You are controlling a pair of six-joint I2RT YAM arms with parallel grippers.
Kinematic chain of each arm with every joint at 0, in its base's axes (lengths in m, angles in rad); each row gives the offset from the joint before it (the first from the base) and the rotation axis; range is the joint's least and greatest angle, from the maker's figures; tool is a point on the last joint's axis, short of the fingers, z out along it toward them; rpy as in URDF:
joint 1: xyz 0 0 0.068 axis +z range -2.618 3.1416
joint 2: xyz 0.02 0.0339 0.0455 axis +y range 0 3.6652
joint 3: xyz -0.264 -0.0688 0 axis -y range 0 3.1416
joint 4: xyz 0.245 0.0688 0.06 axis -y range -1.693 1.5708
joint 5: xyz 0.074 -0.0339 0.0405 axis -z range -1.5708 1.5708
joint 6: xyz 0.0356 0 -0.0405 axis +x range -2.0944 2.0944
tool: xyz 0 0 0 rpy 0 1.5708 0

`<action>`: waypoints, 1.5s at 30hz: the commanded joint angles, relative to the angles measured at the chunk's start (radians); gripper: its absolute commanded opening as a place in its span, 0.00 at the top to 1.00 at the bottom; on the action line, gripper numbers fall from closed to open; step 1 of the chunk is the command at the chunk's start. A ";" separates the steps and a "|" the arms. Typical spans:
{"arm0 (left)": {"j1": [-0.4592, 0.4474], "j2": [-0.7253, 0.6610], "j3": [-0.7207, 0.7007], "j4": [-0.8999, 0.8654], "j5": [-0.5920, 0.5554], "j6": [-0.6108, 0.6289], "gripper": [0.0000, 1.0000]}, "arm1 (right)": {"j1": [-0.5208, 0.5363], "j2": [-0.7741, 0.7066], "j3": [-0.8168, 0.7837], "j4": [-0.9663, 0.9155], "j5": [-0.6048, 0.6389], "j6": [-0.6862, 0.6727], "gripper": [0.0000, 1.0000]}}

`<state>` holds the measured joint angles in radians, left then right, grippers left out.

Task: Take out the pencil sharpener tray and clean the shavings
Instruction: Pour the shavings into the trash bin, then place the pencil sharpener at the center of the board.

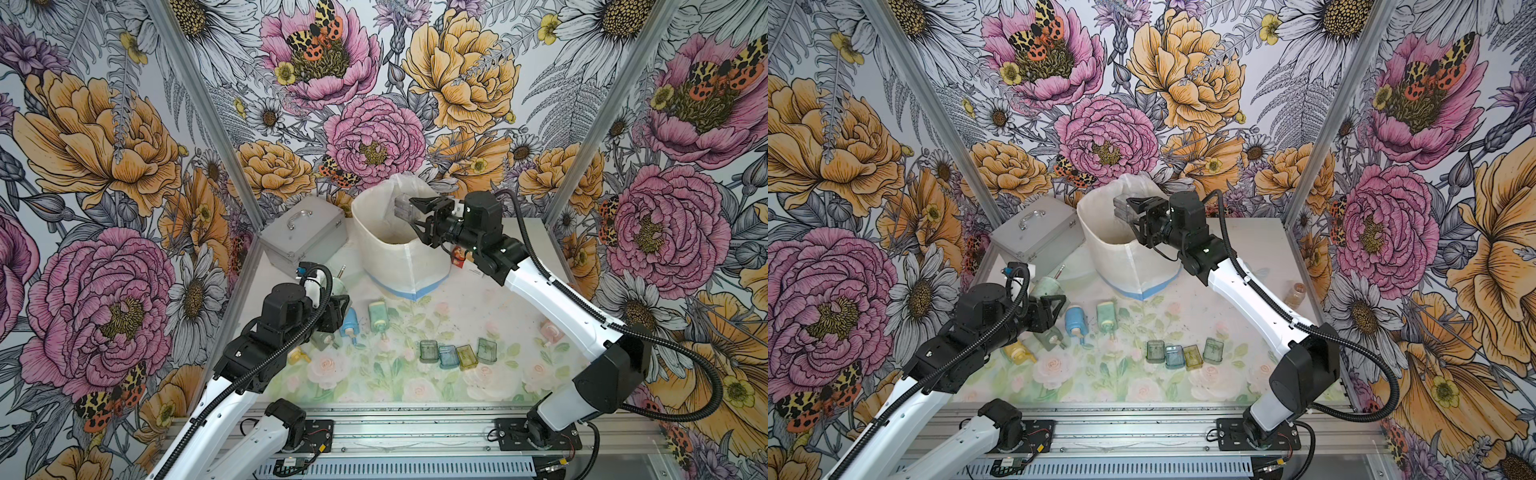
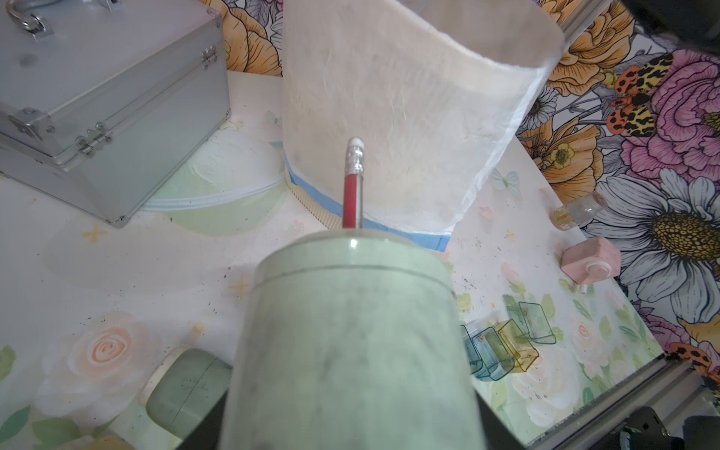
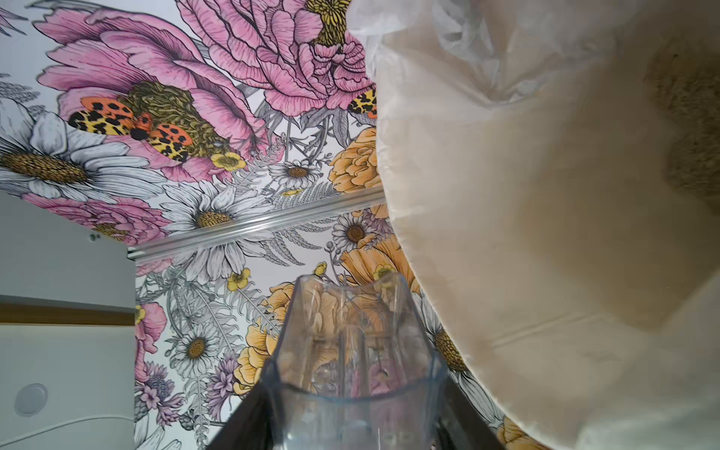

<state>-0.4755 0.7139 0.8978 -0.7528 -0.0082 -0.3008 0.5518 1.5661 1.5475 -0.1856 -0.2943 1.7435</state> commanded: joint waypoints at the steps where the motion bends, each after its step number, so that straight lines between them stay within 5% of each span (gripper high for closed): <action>1: -0.021 -0.021 -0.005 0.023 -0.019 -0.006 1.00 | -0.004 -0.030 0.039 -0.090 -0.102 -0.087 0.68; 17: -0.128 -0.085 -0.144 0.148 -0.005 -0.042 1.00 | -0.009 -0.034 0.063 -0.092 -0.191 -0.413 0.69; 28: -0.352 -0.086 -0.216 0.319 -0.210 -0.077 1.00 | -0.016 0.005 0.107 -0.094 -0.258 -0.617 0.68; 37: -0.502 -0.039 -0.333 0.545 -0.375 -0.056 1.00 | -0.018 -0.067 0.055 -0.141 -0.175 -0.846 0.68; 45: -0.532 0.061 -0.373 0.684 -0.418 -0.011 1.00 | -0.020 -0.159 0.029 -0.272 -0.011 -1.032 0.68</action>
<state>-0.9997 0.7589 0.5331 -0.1867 -0.3752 -0.3408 0.5415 1.4620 1.5921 -0.4145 -0.3885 0.8196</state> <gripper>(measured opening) 0.592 0.578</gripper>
